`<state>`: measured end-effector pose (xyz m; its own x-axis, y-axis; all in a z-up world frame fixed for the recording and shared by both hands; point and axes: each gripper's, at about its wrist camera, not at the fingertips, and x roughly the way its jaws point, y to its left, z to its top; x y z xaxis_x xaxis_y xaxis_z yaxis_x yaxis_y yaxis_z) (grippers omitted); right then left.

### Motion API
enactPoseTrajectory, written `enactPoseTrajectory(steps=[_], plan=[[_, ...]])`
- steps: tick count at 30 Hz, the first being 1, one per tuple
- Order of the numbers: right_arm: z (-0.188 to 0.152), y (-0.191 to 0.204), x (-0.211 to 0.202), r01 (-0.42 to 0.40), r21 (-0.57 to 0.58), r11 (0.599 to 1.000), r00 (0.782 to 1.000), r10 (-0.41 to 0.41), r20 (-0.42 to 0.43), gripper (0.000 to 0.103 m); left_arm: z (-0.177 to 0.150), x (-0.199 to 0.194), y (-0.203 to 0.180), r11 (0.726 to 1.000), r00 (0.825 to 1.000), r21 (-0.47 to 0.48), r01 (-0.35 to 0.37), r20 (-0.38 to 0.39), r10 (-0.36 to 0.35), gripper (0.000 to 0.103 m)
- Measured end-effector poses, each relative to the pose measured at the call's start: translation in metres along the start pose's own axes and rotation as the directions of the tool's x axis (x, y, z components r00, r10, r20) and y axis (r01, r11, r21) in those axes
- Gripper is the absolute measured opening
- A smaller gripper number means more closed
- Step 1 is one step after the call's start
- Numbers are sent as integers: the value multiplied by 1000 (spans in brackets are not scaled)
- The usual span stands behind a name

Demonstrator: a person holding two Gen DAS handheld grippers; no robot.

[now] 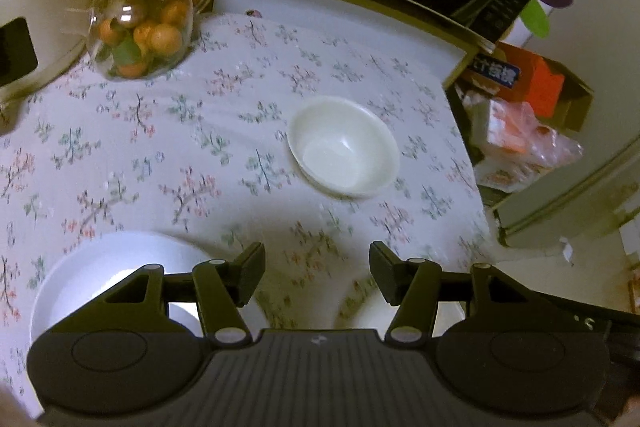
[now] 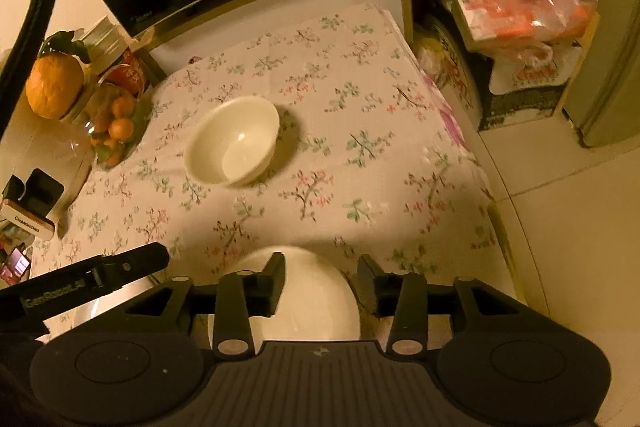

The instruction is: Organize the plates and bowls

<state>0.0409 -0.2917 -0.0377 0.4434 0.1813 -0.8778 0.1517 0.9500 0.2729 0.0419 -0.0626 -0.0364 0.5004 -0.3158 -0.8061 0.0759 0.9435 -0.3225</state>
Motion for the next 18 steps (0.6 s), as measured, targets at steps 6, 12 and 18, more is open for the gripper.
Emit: enactPoseTrajectory(steps=[6, 12, 18], plan=[[22, 14, 15, 19, -44, 999, 1000, -18, 18, 54, 22, 21, 8, 999, 1000, -46, -21, 19, 22, 47], [49, 13, 40, -28, 41, 999, 1000, 28, 14, 54, 39, 39, 13, 997, 999, -79, -15, 47, 19, 42], [62, 22, 59, -32, 75, 997, 999, 31, 12, 54, 47, 56, 13, 998, 999, -61, -20, 49, 23, 38]])
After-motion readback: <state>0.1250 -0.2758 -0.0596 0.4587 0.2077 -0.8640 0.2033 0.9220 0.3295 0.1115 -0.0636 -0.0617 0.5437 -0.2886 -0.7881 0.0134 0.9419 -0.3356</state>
